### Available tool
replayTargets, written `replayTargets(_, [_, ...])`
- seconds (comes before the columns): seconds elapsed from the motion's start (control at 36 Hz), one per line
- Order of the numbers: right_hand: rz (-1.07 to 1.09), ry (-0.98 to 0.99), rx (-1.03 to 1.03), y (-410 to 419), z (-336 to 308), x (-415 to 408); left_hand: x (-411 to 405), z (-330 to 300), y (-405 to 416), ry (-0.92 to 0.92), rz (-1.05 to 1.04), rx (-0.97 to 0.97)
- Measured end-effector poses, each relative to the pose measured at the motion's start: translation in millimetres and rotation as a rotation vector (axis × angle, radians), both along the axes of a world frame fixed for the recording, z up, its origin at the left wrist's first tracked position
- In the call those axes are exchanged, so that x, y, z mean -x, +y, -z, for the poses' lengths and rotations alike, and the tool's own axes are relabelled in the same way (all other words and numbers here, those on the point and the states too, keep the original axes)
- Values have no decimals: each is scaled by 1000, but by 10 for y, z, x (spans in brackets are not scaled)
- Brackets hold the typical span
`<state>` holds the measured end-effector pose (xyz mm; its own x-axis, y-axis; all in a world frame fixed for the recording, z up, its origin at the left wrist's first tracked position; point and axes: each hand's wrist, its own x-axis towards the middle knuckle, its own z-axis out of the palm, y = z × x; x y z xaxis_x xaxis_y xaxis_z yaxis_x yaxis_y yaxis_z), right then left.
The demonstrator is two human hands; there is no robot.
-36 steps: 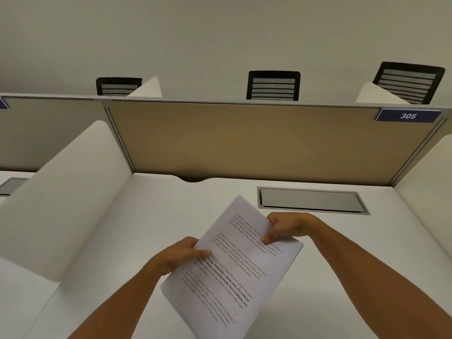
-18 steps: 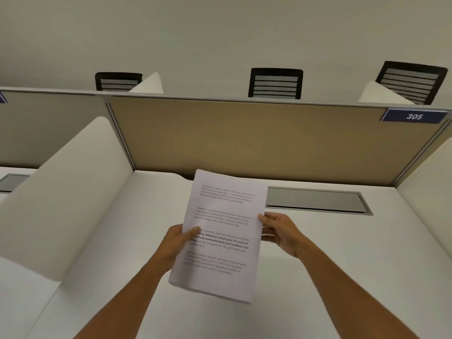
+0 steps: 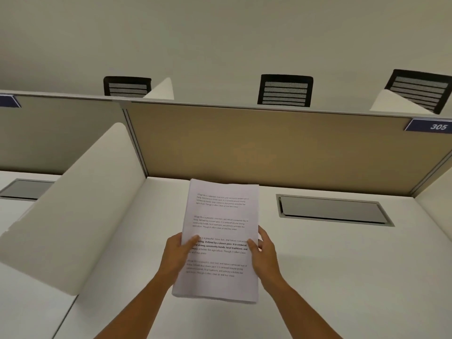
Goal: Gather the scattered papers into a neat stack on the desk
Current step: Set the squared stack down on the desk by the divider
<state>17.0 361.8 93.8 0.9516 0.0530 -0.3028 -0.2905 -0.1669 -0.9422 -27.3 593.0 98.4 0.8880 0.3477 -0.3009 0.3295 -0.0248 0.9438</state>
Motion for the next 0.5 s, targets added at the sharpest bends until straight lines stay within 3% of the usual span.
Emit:
replayTargets(0.19, [55, -14, 37, 431, 85, 73, 11, -14, 298, -48, -147, -129])
replayTargets(0.5, [70, -16, 102, 966, 328, 5, -70, 238, 826, -28, -113, -89])
